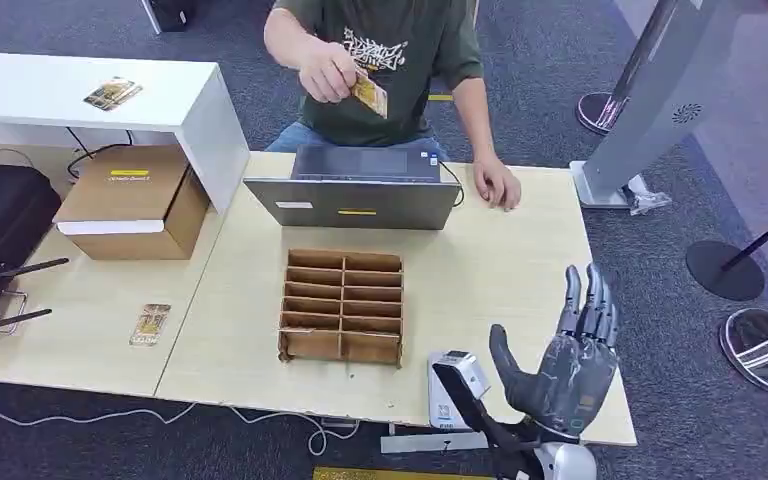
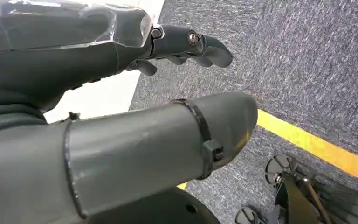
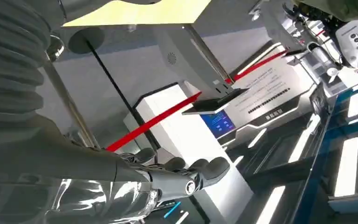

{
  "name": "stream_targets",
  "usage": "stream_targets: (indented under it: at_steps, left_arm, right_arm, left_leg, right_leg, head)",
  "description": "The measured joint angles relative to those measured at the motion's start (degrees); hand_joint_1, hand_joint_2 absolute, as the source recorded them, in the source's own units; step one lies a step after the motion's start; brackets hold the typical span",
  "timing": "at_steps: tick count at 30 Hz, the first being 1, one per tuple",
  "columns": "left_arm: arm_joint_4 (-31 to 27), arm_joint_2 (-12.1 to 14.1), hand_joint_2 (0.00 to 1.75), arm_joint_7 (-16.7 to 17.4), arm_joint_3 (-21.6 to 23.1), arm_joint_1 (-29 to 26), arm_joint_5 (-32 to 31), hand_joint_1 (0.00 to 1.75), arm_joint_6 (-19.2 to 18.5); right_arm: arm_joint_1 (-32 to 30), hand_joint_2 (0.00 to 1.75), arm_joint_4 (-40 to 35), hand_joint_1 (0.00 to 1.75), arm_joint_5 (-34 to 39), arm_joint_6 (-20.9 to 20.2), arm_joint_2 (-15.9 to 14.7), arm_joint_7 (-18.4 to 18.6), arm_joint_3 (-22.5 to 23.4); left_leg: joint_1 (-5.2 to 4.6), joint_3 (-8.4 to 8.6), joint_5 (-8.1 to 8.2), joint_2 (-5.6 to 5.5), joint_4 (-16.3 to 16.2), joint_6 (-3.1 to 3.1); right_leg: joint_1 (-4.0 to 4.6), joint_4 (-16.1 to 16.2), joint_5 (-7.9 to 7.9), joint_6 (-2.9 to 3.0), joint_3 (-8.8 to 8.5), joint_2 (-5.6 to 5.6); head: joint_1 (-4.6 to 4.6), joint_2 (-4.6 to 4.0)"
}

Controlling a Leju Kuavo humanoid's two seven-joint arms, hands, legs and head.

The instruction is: Pass the card to the sensor for recognition and then transmit it.

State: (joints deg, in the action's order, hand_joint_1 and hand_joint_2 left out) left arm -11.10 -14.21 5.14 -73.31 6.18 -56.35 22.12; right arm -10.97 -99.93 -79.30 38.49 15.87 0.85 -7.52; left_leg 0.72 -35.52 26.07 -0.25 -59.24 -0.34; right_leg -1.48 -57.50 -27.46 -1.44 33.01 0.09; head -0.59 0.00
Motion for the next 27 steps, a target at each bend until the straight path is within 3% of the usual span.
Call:
stream_targets:
  at_steps: [6,18,27]
  left_arm:
    - [0.0,-0.3,0.00,-0.2,0.1,0.0,-0.5,0.00,0.0]
    - [0.0,-0.4,0.00,0.7,1.9,0.6,-2.3,0.00,-0.4]
    - [0.0,-0.4,0.00,1.5,2.9,1.2,-2.7,0.00,-0.5]
  right_arm:
    - [1.9,1.75,1.7,0.00,2.6,-0.1,-0.4,-0.9,-0.6]
    - [26.5,1.75,23.8,0.00,15.1,-6.0,-1.2,-1.4,-3.6]
    - [36.3,1.75,35.4,0.00,14.0,-8.2,-1.2,-1.8,-5.9]
  left_leg:
    - [0.00,-0.03,0.00,0.02,0.0,0.00]
    - [0.01,0.02,-0.20,0.03,0.0,-0.09]
    - [0.01,-0.02,-0.17,-0.02,0.0,-0.11]
  right_leg:
    - [0.01,0.0,0.01,0.00,0.00,0.03]
    - [0.01,0.0,0.11,0.04,-0.02,0.05]
    - [0.01,0.0,0.10,0.03,0.03,0.05]
  head:
    - [-0.02,0.00]
    - [-0.02,0.00]
    - [-0.04,0.00]
